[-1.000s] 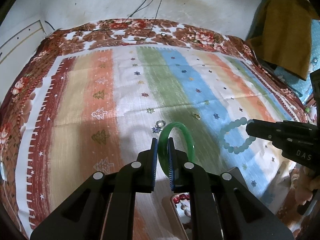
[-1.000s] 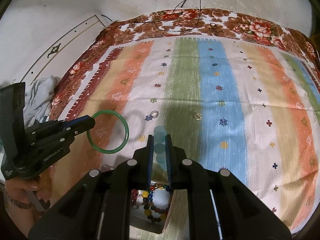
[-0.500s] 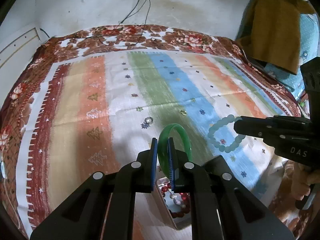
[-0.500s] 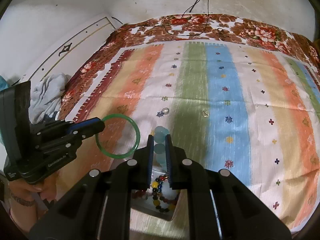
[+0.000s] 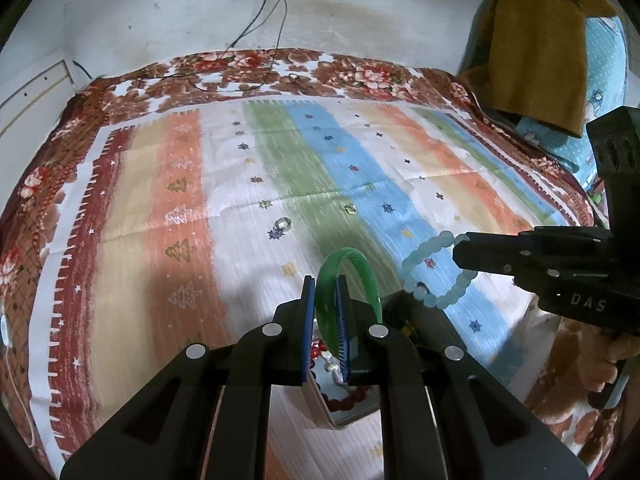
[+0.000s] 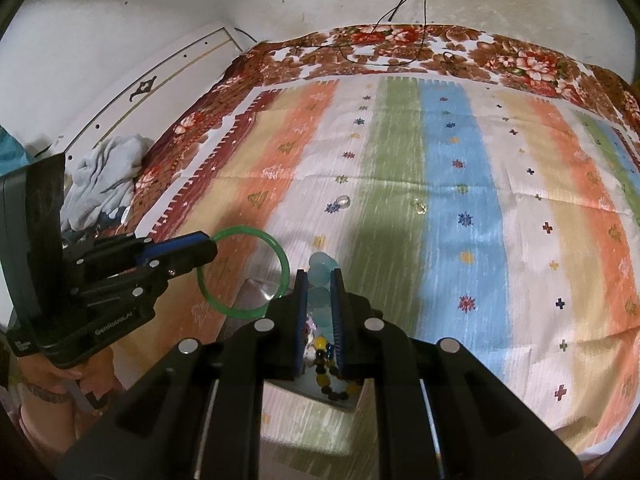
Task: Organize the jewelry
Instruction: 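Carry both pieces over the tin and open both tools to drop them, then move both open tools toward the silver ring and gold charm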
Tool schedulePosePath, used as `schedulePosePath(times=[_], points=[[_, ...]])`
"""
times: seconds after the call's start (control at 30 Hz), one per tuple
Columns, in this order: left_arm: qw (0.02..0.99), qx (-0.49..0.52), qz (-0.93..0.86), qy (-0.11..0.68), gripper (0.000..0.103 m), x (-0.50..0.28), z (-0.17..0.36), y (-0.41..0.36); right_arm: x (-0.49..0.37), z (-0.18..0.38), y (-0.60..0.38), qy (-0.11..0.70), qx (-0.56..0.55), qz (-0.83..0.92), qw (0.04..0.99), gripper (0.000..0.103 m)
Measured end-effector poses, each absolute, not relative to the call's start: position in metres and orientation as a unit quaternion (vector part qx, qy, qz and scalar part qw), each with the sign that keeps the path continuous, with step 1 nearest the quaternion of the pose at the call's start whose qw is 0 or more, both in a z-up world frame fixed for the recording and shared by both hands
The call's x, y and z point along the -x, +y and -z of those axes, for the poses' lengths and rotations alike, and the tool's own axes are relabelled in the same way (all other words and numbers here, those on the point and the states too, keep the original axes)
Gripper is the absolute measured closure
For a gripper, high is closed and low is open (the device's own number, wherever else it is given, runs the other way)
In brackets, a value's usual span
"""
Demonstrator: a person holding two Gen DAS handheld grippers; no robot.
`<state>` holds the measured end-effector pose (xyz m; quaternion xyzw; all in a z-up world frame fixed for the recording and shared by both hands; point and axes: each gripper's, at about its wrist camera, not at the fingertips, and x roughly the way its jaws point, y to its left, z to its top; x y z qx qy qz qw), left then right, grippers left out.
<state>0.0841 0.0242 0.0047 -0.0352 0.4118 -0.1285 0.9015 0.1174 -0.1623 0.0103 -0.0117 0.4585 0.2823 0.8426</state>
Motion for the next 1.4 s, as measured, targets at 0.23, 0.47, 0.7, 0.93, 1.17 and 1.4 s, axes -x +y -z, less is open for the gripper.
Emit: schedulePosePath(times=[0.23, 0.47, 0.7, 0.93, 1.17, 1.4], points=[[0.887, 0.037, 0.144, 0.438, 0.089, -0.077, 0.012, 0.017, -0.115, -0.001, -0.164, 0.475, 0.003, -0.288, 0.831, 0.088], [0.886, 0.026, 0.127, 0.446, 0.062, -0.084, 0.019, 0.020, -0.124, 0.005, -0.173, 0.485, -0.010, -0.263, 0.834, 0.056], [0.885, 0.023, 0.112, 0.451, 0.056, -0.094, 0.022, 0.025, -0.143, 0.013, -0.187, 0.497, -0.030, -0.231, 0.836, 0.053], [0.885, 0.019, 0.108, 0.453, 0.054, -0.106, 0.022, 0.025, -0.162, 0.022, -0.191, 0.507, -0.042, -0.222, 0.832, 0.052], [0.883, 0.003, 0.103, 0.458, 0.046, -0.127, 0.025, 0.025, -0.182, 0.033, -0.199, 0.518, -0.064, -0.210, 0.826, 0.044], [0.875, 0.016, 0.093, 0.475, 0.039, -0.153, 0.038, 0.036, -0.201, 0.039, -0.202, 0.522, -0.061, -0.194, 0.828, 0.043]])
